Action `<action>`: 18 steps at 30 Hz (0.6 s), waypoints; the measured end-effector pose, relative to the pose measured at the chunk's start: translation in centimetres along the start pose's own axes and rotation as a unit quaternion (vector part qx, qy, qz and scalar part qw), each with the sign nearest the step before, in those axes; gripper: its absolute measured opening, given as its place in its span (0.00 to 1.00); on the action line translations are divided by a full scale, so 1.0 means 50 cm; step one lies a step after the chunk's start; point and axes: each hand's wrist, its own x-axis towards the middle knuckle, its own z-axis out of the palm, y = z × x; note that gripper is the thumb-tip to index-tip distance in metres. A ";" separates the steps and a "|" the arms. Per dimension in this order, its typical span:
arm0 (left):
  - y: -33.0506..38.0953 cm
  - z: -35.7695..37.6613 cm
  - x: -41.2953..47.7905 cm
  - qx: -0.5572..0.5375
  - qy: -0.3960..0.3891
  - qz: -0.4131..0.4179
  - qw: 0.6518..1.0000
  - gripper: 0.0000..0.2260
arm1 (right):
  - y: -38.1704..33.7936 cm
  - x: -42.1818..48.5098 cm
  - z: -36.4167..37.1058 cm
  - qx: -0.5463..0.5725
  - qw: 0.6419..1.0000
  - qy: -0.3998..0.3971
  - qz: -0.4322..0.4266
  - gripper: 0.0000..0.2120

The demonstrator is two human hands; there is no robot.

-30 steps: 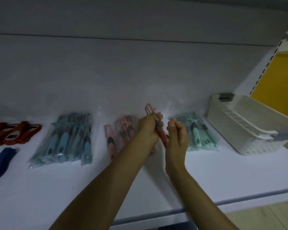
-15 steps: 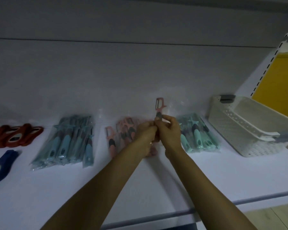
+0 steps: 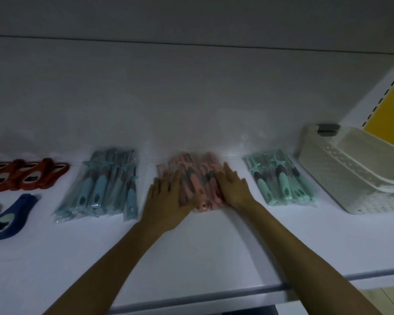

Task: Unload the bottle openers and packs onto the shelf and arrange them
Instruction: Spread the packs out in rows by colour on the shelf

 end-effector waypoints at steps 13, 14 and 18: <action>-0.009 0.007 0.053 0.002 -0.077 0.134 0.988 0.33 | -0.023 -0.027 0.019 -0.007 0.997 0.011 -0.081 0.20; -0.010 0.003 0.053 0.003 -0.089 0.149 0.985 0.32 | -0.018 -0.029 0.021 -0.038 0.995 -0.010 -0.096 0.20; -0.008 -0.018 0.065 0.064 -0.125 0.164 0.976 0.33 | -0.016 -0.012 0.018 -0.112 0.989 -0.061 -0.076 0.27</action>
